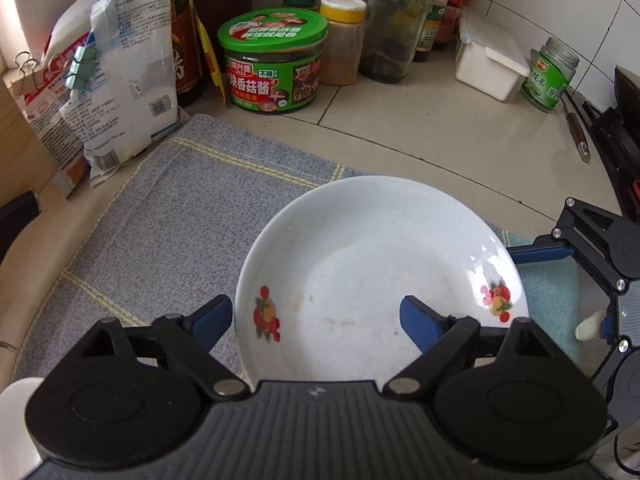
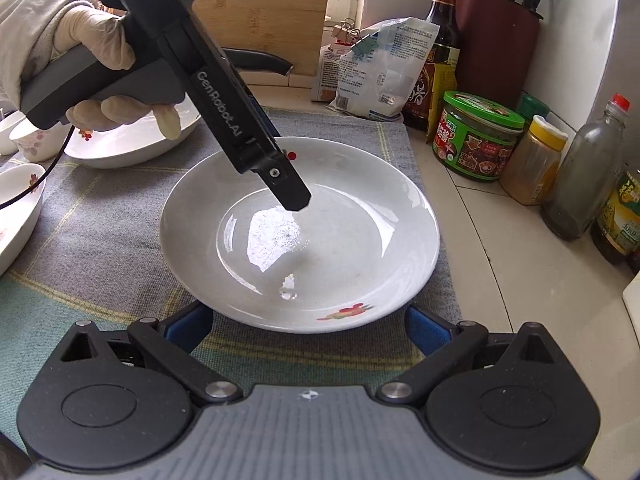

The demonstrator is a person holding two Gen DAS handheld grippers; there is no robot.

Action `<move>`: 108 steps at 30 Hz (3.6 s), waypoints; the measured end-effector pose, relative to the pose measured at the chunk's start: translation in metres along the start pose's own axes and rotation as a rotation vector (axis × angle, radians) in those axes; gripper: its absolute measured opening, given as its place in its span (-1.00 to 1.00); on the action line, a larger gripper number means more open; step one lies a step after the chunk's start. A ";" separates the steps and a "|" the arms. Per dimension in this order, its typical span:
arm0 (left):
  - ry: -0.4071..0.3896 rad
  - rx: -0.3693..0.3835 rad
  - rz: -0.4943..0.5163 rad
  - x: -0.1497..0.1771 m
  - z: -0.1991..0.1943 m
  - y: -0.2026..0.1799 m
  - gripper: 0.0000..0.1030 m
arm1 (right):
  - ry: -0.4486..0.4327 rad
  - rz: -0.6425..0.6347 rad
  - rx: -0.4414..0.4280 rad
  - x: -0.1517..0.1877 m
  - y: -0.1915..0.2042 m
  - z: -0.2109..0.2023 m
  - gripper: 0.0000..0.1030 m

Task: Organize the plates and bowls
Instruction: 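Lower the deep plate onto the towel and open the left tool, then move the right tool to the rim of the large stained plate, then close the right tool on the stained plate's rim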

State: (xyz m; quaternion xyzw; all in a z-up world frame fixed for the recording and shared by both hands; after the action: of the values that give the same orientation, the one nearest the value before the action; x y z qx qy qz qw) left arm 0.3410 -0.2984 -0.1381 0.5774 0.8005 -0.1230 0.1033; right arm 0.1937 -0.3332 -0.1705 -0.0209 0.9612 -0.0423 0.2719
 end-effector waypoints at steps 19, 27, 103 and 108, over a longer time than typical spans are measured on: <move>-0.352 -0.274 -0.249 0.149 -0.139 -0.060 0.96 | -0.004 -0.046 -0.037 0.033 0.069 -0.042 1.00; -0.320 -0.351 -0.456 0.242 -0.146 -0.073 0.97 | 0.026 -0.126 -0.103 0.025 0.119 -0.035 1.00; -0.223 -0.226 -0.272 0.358 -0.088 -0.043 0.99 | 0.286 -0.284 -0.300 -0.071 0.249 0.025 1.00; -0.229 -0.219 -0.256 0.359 -0.088 -0.044 0.99 | 0.307 -0.226 -0.347 -0.075 0.241 0.024 1.00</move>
State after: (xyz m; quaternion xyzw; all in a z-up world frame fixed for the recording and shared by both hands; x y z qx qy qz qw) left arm 0.1850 0.0387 -0.1616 0.4386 0.8589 -0.1119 0.2394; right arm 0.2667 -0.0906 -0.1742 -0.1678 0.9756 0.0907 0.1086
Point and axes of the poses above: each gripper's, at about its wrist camera, not at the fingertips, and z roughly the way its jaws point, y to its left, x to its underside, the point moved 5 cm from there along z, roughly the way its jaws point, and after that the axes turned 12 degrees about y, right-handed, at the moved point
